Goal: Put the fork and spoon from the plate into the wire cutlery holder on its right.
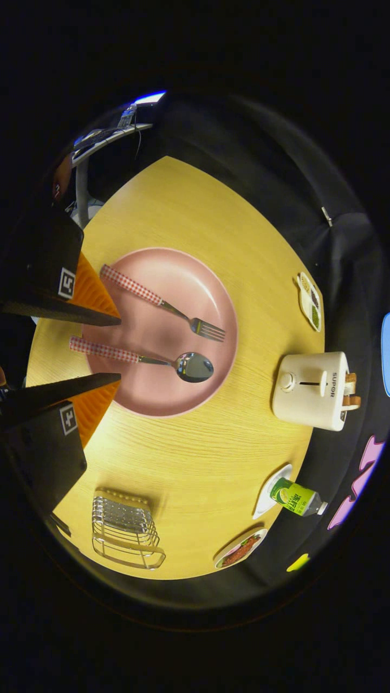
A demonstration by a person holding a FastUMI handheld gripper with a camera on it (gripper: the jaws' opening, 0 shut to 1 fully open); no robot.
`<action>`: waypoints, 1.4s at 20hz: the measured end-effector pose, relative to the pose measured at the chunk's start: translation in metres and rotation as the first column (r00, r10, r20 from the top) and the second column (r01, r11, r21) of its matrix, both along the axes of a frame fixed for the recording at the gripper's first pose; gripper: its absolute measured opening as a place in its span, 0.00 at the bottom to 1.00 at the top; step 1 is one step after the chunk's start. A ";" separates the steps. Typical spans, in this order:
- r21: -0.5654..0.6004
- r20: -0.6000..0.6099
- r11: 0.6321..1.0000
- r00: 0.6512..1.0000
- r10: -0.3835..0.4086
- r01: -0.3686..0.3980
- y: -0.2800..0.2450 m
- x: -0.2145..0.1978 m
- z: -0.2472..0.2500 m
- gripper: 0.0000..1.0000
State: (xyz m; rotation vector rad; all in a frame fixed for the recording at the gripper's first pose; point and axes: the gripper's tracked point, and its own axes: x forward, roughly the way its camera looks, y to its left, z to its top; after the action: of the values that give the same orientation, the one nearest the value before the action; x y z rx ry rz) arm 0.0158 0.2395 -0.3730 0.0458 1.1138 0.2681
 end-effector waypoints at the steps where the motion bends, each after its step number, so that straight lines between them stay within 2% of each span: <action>1: -0.023 -0.012 1.000 1.000 0.001 -0.001 -0.001 0.000 -0.007 0.54; 4: -0.052 -0.032 0.999 0.999 0.007 -0.008 0.006 0.000 -0.017 0.55; 6: -0.078 -0.066 0.997 0.998 0.000 -0.005 0.005 -0.002 -0.025 0.49; 7: -0.079 -0.088 0.997 0.996 -0.016 0.009 0.006 -0.004 -0.029 0.29; 9: -0.042 -0.100 0.998 0.994 -0.055 0.051 0.007 -0.001 -0.028 0.18; 11: -0.007 -0.093 0.997 0.993 -0.076 0.075 0.003 0.003 -0.020 0.12; 14: 0.061 -0.058 0.995 0.995 -0.080 0.084 -0.011 0.003 0.008 0.12; 16: 0.086 -0.027 0.994 0.998 -0.059 0.061 -0.030 -0.001 0.037 0.12; 20: 0.037 0.037 0.999 0.999 -0.018 0.017 -0.098 -0.012 0.089 0.12; 25: 0.001 -0.001 0.999 0.999 -0.041 0.041 -0.187 -0.036 0.126 0.11; 28: -0.039 -0.082 0.999 0.996 -0.040 0.037 -0.233 -0.059 0.128 0.11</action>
State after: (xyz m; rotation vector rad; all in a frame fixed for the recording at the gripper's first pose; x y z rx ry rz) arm -0.0429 0.0061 -0.2453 0.0457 1.1983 0.2126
